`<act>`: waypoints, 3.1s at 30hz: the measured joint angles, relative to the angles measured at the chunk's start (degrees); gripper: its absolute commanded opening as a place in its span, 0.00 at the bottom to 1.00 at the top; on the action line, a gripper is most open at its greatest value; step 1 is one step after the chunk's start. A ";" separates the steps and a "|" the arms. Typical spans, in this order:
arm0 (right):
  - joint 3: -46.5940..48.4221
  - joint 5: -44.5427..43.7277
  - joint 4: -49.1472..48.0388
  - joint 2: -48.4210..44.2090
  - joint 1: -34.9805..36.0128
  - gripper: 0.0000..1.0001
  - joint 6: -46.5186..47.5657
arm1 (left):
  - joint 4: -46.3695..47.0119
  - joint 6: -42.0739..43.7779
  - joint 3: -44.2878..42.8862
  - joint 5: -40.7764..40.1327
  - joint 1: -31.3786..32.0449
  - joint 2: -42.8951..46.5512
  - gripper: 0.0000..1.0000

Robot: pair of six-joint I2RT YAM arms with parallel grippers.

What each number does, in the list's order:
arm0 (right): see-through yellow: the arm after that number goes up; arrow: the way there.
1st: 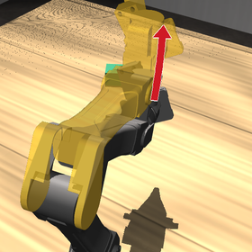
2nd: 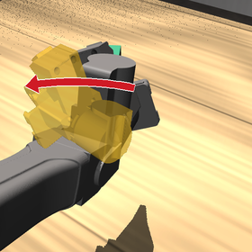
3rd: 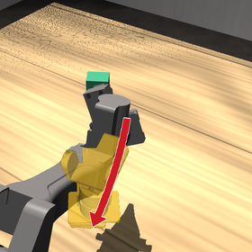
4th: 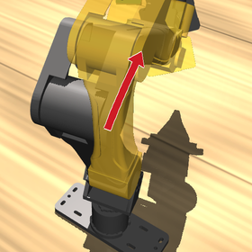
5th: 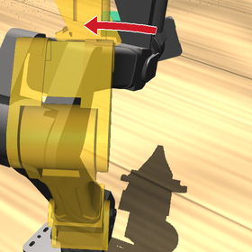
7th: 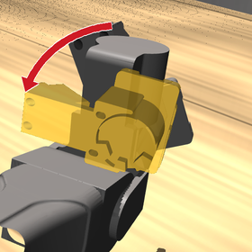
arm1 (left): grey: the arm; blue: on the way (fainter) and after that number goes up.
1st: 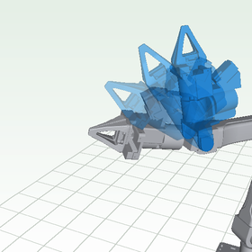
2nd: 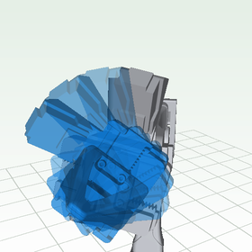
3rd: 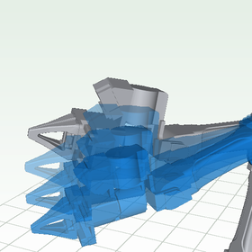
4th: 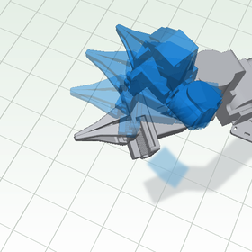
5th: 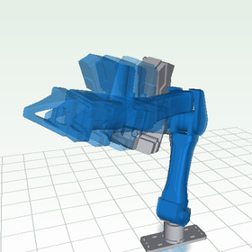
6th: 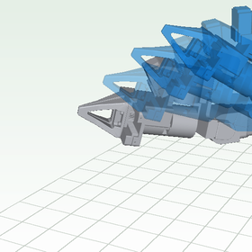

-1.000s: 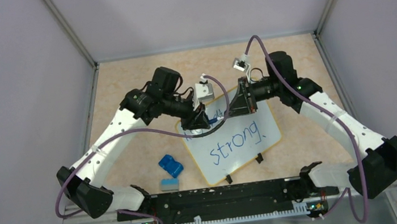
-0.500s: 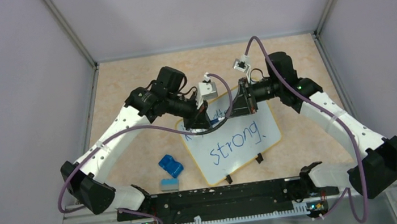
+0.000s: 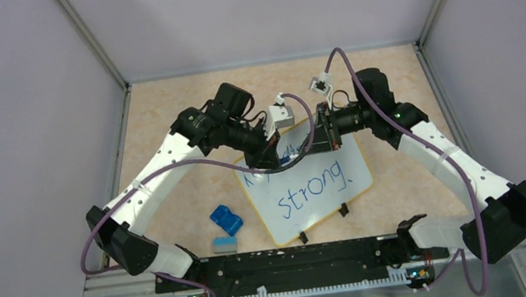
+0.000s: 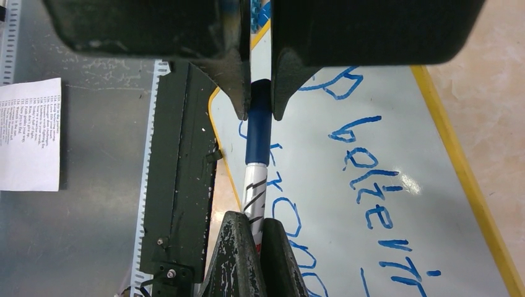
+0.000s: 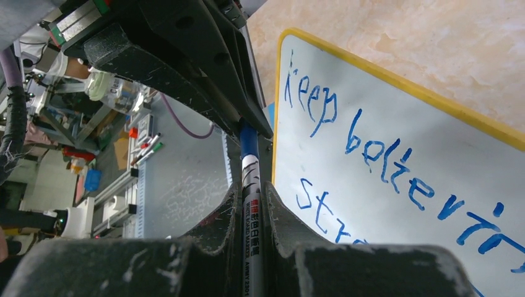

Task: Write a sentence on the whiteboard
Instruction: Insert the whiteboard marker into the whiteboard, then pass from the right arm to the left, then put down the whiteboard marker at the center of the board.

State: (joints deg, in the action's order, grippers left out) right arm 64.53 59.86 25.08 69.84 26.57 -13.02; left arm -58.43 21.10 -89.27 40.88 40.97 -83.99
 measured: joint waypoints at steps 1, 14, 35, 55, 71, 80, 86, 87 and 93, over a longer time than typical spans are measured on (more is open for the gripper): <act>0.11 -0.17 0.00 0.00 0.00 0.00 0.11 | -0.07 -0.09 -0.20 -0.07 0.00 -0.11 0.00; 1.70 -0.52 0.72 0.20 0.70 0.00 1.36 | -4.11 -0.46 -4.31 -1.62 0.44 -1.36 0.00; 6.54 -2.49 6.08 0.96 0.50 0.00 4.85 | -3.45 0.31 -5.90 -5.16 1.55 -1.18 0.00; 21.86 -1.66 3.45 2.32 -10.69 0.69 2.23 | 9.73 -0.20 1.27 -3.17 -14.75 4.11 0.00; 15.26 -2.14 7.74 0.70 -24.61 0.71 6.29 | 11.13 2.27 15.43 -11.85 -48.13 2.91 0.00; 7.76 -1.92 12.24 0.68 -36.39 0.72 13.66 | 12.39 6.16 27.82 -16.50 -55.52 -4.39 0.01; 3.69 -2.10 14.95 0.55 -38.73 0.72 17.94 | 15.06 7.17 34.75 -17.94 -56.26 -6.69 0.07; 3.30 -2.14 15.23 0.35 -38.75 0.72 18.34 | 15.54 7.26 35.28 -17.99 -56.30 -6.69 0.08; 2.60 -2.19 15.63 -0.98 -38.75 0.73 19.45 | 18.34 7.58 36.37 -17.97 -56.63 -8.11 0.14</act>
State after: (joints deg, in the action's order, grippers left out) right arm 67.13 57.67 40.71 68.86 -12.19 6.44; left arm -40.10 28.69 -52.90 22.92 -15.66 -92.09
